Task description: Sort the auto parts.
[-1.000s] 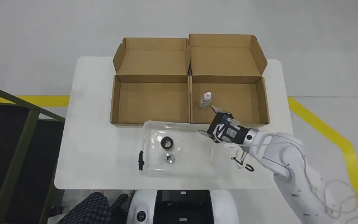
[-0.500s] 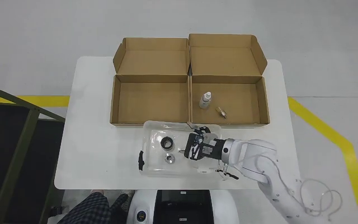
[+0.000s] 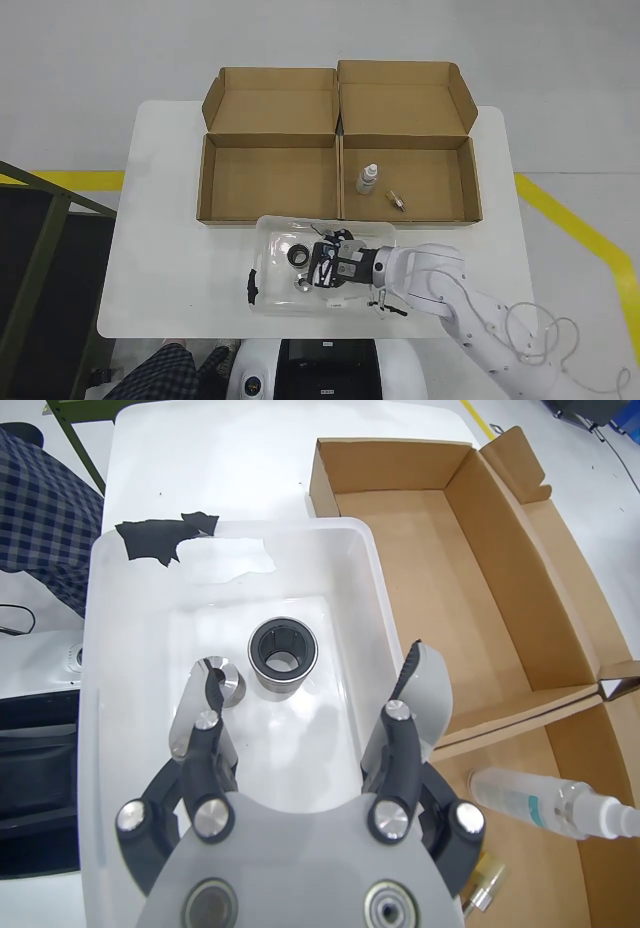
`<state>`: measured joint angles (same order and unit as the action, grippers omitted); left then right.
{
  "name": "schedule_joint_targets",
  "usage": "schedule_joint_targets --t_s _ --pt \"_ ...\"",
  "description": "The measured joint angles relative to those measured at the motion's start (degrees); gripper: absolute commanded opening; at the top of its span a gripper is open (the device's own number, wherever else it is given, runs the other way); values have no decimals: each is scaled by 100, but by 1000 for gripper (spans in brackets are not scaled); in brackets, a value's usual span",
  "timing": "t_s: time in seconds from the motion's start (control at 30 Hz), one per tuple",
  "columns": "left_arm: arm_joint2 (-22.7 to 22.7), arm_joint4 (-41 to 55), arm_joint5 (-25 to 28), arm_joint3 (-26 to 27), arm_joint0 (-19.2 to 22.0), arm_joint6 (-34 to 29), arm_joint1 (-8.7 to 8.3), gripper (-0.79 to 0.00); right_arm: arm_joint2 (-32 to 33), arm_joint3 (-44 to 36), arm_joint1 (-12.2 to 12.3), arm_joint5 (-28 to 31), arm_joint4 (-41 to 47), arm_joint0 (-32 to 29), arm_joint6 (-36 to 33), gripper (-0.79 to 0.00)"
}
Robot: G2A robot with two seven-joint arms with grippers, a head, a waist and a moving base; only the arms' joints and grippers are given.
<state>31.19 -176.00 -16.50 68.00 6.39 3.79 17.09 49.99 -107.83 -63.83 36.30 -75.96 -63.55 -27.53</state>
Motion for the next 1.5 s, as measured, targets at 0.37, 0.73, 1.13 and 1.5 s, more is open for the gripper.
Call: schedule_joint_targets --t_s 0.37,0.73,1.13,1.5 --pt "0 0 0 0 0 0 0 0 -412 580 -177 -66 31 432 103 -209" --pt "0 0 0 0 0 0 0 0 -708 1128 -345 -102 136 752 148 -206" --pt "0 0 0 0 0 0 0 0 -898 1566 -479 -54 220 920 203 -348" --pt "0 0 0 0 0 0 0 0 -923 1835 -552 91 370 995 298 -677"
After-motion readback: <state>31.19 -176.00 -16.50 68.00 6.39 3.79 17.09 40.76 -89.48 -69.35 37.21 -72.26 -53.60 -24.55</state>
